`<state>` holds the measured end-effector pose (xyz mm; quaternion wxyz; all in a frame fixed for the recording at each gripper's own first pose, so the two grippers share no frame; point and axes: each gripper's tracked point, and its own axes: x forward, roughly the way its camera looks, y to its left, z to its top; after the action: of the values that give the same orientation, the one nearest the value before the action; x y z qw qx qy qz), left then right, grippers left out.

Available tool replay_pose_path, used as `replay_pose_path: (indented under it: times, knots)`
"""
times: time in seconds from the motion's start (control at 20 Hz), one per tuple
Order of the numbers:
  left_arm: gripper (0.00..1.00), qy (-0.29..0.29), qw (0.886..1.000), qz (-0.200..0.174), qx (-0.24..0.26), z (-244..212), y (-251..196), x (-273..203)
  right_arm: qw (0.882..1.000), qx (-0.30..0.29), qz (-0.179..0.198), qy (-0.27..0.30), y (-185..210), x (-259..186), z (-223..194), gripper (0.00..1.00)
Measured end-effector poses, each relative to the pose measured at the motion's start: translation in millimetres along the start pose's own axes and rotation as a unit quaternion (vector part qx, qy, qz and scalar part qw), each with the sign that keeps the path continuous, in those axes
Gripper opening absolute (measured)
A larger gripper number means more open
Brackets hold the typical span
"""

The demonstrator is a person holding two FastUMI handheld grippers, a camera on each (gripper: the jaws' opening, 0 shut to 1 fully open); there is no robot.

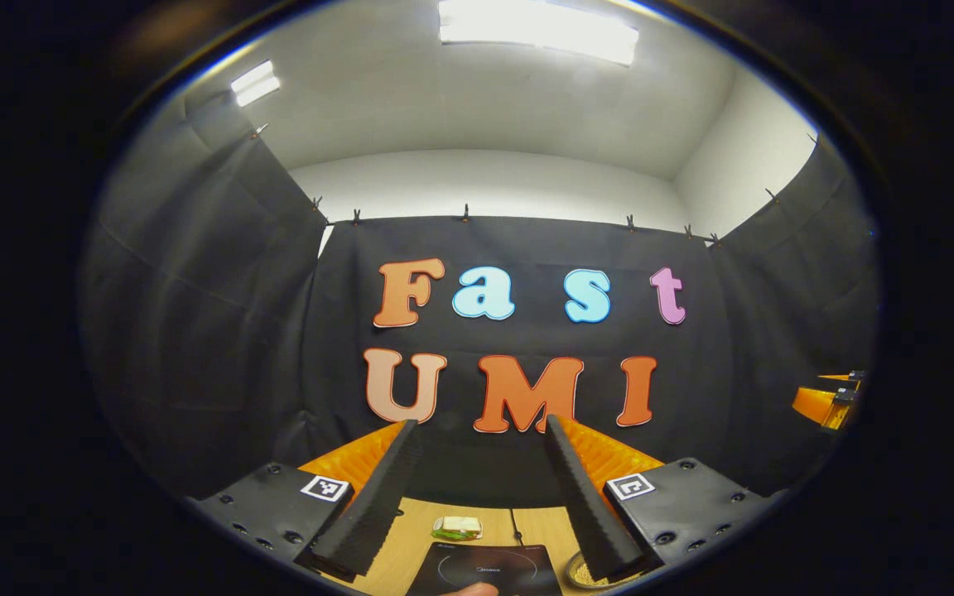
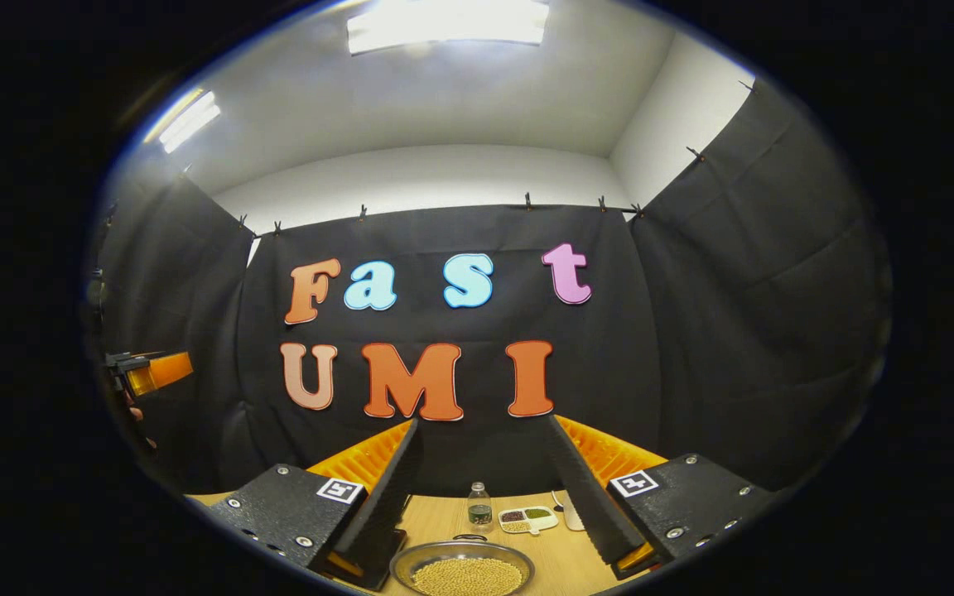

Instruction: First push the handle of the pot to place it horizontally, then grasp the pot with both hands and set it on the induction cooktop.

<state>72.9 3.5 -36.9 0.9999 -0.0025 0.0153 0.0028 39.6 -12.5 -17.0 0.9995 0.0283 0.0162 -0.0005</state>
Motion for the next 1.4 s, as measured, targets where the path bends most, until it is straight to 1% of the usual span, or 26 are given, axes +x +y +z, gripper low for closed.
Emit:
replay_pose_path:
  times: [0.2,0.35,0.6,0.7,0.8,0.9,0.95,1.0,1.05,1.15,1.25,1.3,1.35,1.4]
  knots:
    - [0.96,0.001,1.000,-0.014,0.000,-0.8,-10.0,15.2,1.000,0.003,0.011,0.027,5.2,2.2,-16.4,0.93]
    - [0.98,0.000,1.000,-0.020,0.000,-3.6,-15.4,25.1,0.999,0.006,0.020,0.041,9.6,4.0,-30.1,0.93]
    - [0.98,0.017,0.999,-0.030,-0.002,-26.2,-22.3,35.8,0.996,-0.006,0.030,0.082,12.2,6.9,-81.6,0.93]
    - [0.98,0.023,0.999,-0.026,0.001,-31.7,-21.6,40.3,0.993,-0.002,0.037,0.110,14.5,10.4,-105.7,0.89]
    - [0.98,0.028,0.999,-0.026,-0.001,-38.8,-20.4,41.7,0.987,0.004,0.054,0.149,24.7,10.5,-136.6,0.87]
    - [0.98,0.032,0.999,-0.022,0.000,-43.2,-18.1,44.4,0.981,0.010,0.068,0.181,31.6,8.5,-159.3,0.83]
    - [0.98,0.035,0.999,-0.019,0.000,-46.1,-16.4,46.2,0.978,0.011,0.073,0.195,35.0,8.6,-171.4,0.79]
    - [0.98,0.039,0.999,-0.018,0.000,-49.5,-15.5,47.4,0.975,0.012,0.076,0.210,36.0,7.2,-183.7,0.78]
    - [0.98,0.043,0.999,-0.018,-0.002,-53.2,-16.9,48.5,0.971,0.015,0.074,0.225,34.2,4.5,-195.4,0.75]
    - [0.98,0.057,0.998,-0.026,-0.008,-60.4,-20.7,48.8,0.961,0.023,0.074,0.264,34.8,-1.4,-221.0,0.71]
    - [0.98,0.064,0.997,-0.028,-0.009,-65.6,-21.1,50.8,0.949,0.034,0.086,0.301,43.7,-4.5,-243.7,0.67]
    - [0.98,0.066,0.997,-0.026,-0.007,-68.2,-21.1,51.8,0.942,0.039,0.094,0.319,49.6,-5.9,-255.9,0.59]
    - [0.97,0.068,0.997,-0.025,-0.004,-70.1,-20.2,53.4,0.935,0.043,0.102,0.337,54.0,-8.5,-267.9,0.59]
    - [0.97,0.070,0.997,-0.024,-0.002,-72.2,-20.5,54.6,0.927,0.047,0.110,0.355,58.8,-11.5,-279.8,0.57]
